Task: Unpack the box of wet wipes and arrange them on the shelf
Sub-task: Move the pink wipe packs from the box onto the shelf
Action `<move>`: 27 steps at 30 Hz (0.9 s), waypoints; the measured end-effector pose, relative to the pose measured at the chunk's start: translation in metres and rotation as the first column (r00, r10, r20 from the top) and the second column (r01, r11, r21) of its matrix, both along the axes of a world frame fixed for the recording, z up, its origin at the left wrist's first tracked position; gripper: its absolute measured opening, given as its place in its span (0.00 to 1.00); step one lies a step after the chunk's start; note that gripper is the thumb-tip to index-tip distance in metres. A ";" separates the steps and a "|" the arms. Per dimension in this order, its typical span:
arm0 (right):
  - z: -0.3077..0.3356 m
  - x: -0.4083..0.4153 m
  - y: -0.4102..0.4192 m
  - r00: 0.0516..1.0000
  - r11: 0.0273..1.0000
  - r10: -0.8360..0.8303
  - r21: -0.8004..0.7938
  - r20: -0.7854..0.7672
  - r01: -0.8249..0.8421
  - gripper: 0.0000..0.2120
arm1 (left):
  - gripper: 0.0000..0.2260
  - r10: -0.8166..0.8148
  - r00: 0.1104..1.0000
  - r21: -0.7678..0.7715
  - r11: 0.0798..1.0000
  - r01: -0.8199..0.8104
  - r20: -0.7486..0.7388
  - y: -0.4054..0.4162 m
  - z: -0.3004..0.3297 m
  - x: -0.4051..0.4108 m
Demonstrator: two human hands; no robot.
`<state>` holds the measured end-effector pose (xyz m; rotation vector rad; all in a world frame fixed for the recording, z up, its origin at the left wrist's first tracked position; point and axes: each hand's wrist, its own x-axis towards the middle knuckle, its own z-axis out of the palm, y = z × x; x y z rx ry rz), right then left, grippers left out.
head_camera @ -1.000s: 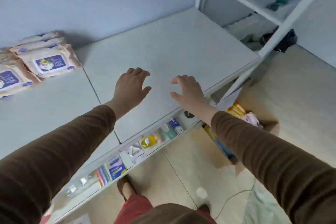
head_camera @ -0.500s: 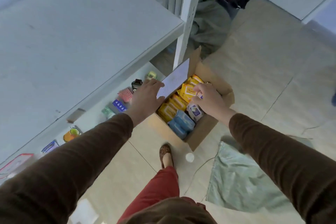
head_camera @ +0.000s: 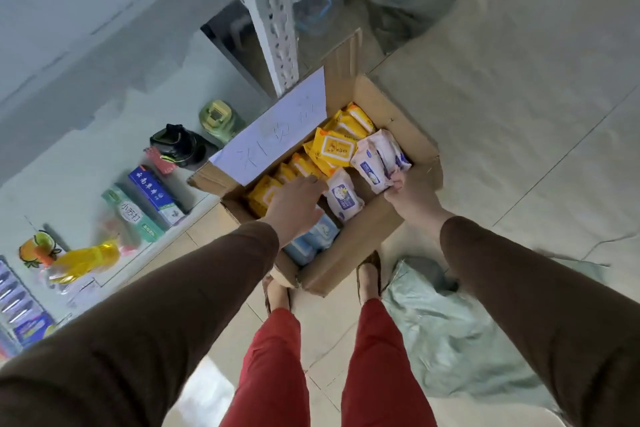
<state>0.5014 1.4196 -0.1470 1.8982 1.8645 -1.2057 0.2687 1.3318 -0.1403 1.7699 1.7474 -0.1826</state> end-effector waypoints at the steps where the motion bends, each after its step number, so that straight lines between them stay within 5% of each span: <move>1: -0.018 0.003 0.012 0.999 1.000 0.025 -0.002 0.024 -0.025 0.18 | 0.22 -0.014 1.000 -0.019 1.000 0.013 -0.020 0.009 -0.015 0.009; 8: -0.145 0.015 0.073 0.957 0.974 0.225 -0.045 0.184 -0.220 0.14 | 0.23 -0.309 0.936 -0.102 0.950 0.295 -0.167 0.066 -0.146 0.058; 15: -0.238 0.002 0.075 0.866 0.929 0.349 -0.014 0.358 -0.369 0.19 | 0.20 -0.611 0.717 -0.133 0.785 0.606 -0.336 0.086 -0.252 0.096; 21: -0.272 -0.006 0.072 0.862 0.947 0.300 -0.016 0.408 -0.322 0.22 | 0.28 -0.648 0.583 -0.331 0.757 0.563 -0.490 0.086 -0.279 0.111; 27: -0.252 -0.006 0.079 0.935 0.963 0.244 -0.175 0.257 -0.203 0.16 | 0.14 -0.686 0.515 -0.396 0.722 0.567 -0.513 0.069 -0.261 0.108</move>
